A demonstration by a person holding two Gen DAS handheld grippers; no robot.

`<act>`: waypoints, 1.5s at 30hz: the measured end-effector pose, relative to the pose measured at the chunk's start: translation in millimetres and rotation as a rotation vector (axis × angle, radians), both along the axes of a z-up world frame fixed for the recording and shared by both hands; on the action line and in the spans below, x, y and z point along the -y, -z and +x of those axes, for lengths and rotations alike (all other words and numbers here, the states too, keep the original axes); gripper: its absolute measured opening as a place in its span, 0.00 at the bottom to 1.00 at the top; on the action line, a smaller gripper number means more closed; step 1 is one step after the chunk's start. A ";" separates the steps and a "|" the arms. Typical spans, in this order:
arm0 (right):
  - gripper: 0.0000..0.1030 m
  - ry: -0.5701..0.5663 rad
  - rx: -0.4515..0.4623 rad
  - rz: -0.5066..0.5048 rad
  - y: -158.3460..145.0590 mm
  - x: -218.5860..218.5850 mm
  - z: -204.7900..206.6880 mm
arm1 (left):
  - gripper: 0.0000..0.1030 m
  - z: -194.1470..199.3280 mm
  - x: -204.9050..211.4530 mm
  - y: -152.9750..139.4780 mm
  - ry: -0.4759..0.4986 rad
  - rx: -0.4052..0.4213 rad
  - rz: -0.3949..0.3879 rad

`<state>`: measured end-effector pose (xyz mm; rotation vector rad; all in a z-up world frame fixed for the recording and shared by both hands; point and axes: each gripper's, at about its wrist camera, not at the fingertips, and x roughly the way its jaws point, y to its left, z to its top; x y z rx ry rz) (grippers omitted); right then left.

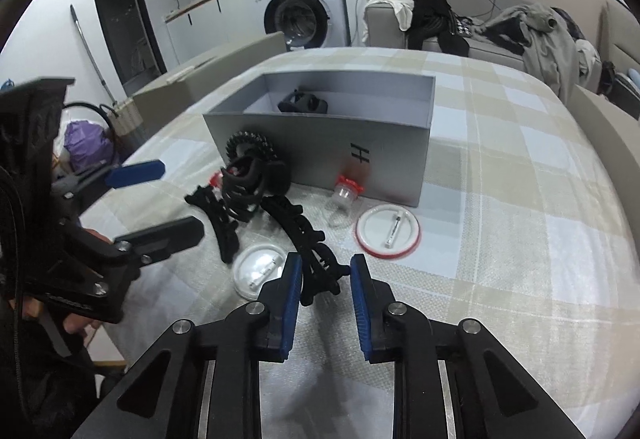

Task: Organize jewelry
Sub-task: 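Grasp the long black banana clip with the right gripper, then grasp a second long black clip with the left gripper while the right gripper holds its clip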

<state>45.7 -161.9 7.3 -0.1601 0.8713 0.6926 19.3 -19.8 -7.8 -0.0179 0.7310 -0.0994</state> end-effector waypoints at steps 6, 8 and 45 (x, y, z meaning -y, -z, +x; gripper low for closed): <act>0.23 -0.018 -0.013 -0.061 5.8 6.2 -6.2 | 0.99 -0.2 -0.7 0.1 0.000 -0.003 -0.002; 0.24 -0.035 -0.008 -0.087 9.3 6.0 -12.3 | 0.99 -0.4 -0.8 0.2 0.002 -0.003 -0.002; 0.17 -0.089 0.074 -0.060 5.9 -12.0 -3.1 | 0.99 3.1 -1.3 0.6 0.003 -0.040 -0.017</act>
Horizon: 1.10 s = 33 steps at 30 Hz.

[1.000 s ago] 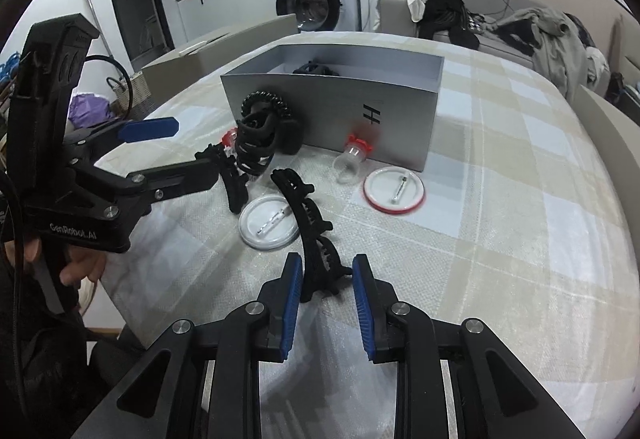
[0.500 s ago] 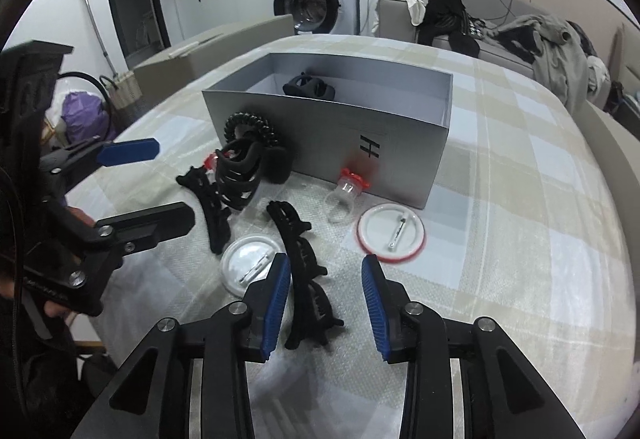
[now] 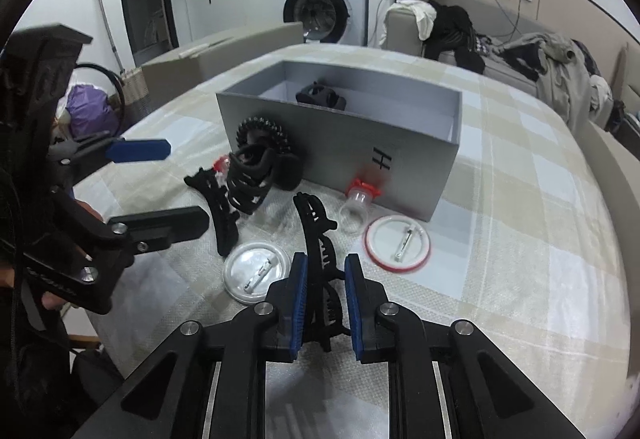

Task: Organize jewelry
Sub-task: 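Grasp a second long black clip with the left gripper while the right gripper holds its clip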

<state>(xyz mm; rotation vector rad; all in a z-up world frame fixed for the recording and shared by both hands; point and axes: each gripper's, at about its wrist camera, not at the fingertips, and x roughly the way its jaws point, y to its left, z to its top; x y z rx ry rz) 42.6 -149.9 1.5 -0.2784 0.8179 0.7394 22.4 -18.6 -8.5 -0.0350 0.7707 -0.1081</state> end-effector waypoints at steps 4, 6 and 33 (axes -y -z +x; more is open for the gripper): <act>0.17 0.010 0.003 0.058 -7.8 10.9 -3.1 | 0.99 3.7 2.5 3.7 0.030 -0.058 0.002; 0.17 0.012 0.000 0.071 -9.7 12.7 -2.4 | 0.99 5.5 4.5 6.4 0.040 -0.087 0.007; 0.17 0.009 0.002 0.077 -9.5 13.9 -4.7 | 0.89 7.1 14.0 7.1 0.060 -0.083 0.028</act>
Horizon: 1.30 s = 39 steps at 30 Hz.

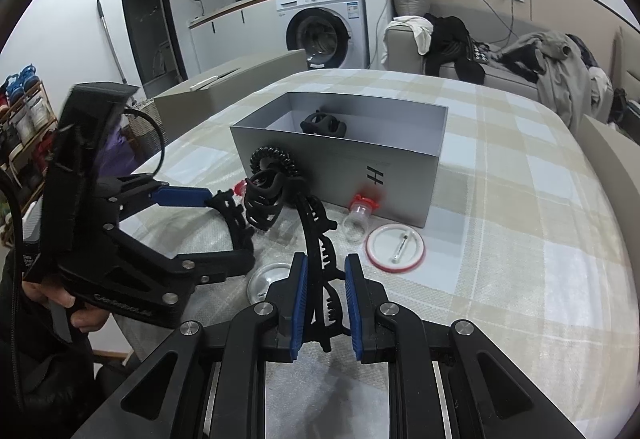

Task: Organize jewelry
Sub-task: 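Grasp a second long black clip with the left gripper while the right gripper holds its clip, then lower both long clips into the grey box and open both grippers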

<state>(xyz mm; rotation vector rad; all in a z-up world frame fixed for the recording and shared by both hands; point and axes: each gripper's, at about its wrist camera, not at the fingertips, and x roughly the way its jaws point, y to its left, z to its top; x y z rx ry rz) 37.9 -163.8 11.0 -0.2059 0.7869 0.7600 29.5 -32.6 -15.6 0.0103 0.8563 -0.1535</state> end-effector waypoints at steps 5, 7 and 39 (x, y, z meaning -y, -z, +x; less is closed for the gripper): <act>0.17 0.009 0.010 0.017 -3.7 3.5 0.6 | 0.89 -13.2 2.0 -14.6 0.027 0.075 -0.004; 0.17 0.013 0.020 0.039 -7.9 6.0 0.1 | 0.89 -16.4 1.5 -20.0 0.034 0.106 -0.016; 0.17 0.105 0.052 0.295 -80.9 7.7 78.5 | 0.89 36.8 -33.1 -70.1 -0.104 0.337 -0.106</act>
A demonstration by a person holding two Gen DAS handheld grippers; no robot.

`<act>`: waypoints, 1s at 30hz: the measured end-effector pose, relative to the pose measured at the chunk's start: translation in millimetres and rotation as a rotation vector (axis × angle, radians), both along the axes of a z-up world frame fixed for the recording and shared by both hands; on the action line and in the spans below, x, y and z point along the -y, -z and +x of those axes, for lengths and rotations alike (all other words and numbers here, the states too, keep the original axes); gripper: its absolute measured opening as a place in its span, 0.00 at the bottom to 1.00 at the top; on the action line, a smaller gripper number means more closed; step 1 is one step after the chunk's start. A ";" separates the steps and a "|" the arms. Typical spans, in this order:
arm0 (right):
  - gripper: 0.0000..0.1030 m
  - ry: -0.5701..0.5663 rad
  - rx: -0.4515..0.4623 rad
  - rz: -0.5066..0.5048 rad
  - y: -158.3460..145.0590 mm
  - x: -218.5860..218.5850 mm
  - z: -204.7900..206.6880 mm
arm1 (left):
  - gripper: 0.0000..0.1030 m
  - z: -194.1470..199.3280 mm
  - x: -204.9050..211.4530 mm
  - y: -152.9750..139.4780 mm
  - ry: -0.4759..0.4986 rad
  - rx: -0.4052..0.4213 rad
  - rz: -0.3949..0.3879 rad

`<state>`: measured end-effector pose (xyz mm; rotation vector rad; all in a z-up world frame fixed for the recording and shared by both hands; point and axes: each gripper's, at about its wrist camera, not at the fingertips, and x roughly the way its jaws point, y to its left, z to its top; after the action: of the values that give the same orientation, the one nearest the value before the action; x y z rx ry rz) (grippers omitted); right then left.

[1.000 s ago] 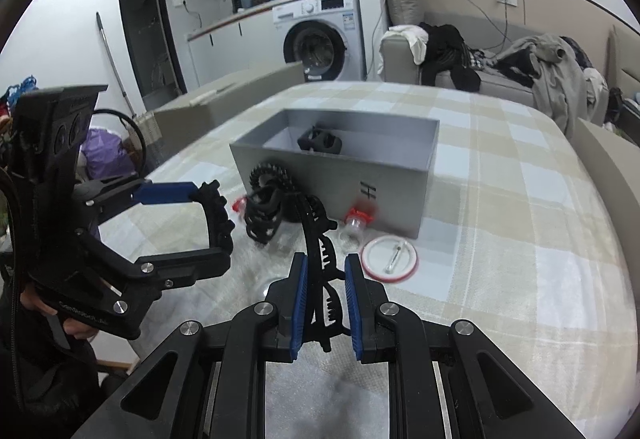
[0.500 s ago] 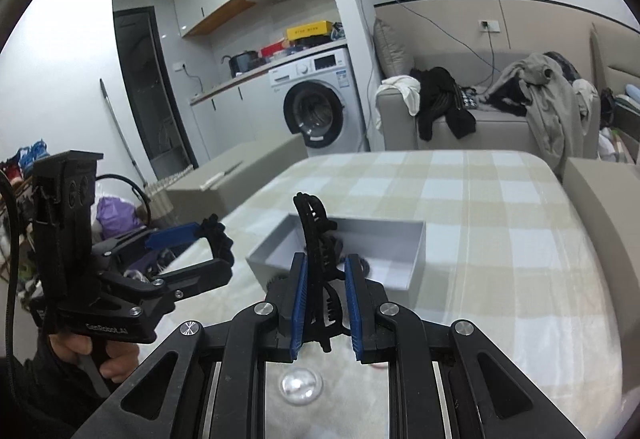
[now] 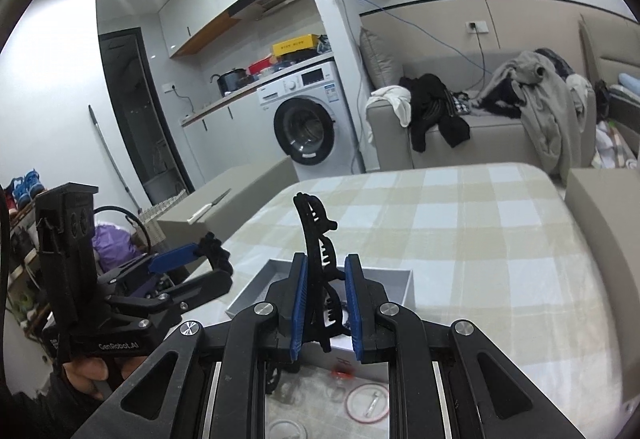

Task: Organize jewelry
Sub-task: 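Lower both long clips into the grey box and open both grippers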

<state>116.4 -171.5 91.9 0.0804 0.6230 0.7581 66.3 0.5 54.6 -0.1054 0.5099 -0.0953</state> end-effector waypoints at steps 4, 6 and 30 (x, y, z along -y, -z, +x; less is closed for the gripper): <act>0.17 0.005 -0.029 -0.014 13.5 -4.5 5.1 | 0.89 2.9 -1.4 6.0 -0.025 0.001 0.019; 0.17 0.010 -0.035 -0.020 17.6 -4.8 4.7 | 0.89 3.1 -2.8 7.5 -0.027 -0.008 0.004; 0.17 0.088 -0.174 0.129 52.2 2.8 18.5 | 0.89 8.5 8.8 28.8 -0.035 -0.072 0.018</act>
<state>134.9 -174.4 39.7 0.2930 0.7304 0.7096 74.8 -8.2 25.8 -0.1004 0.5807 -0.0532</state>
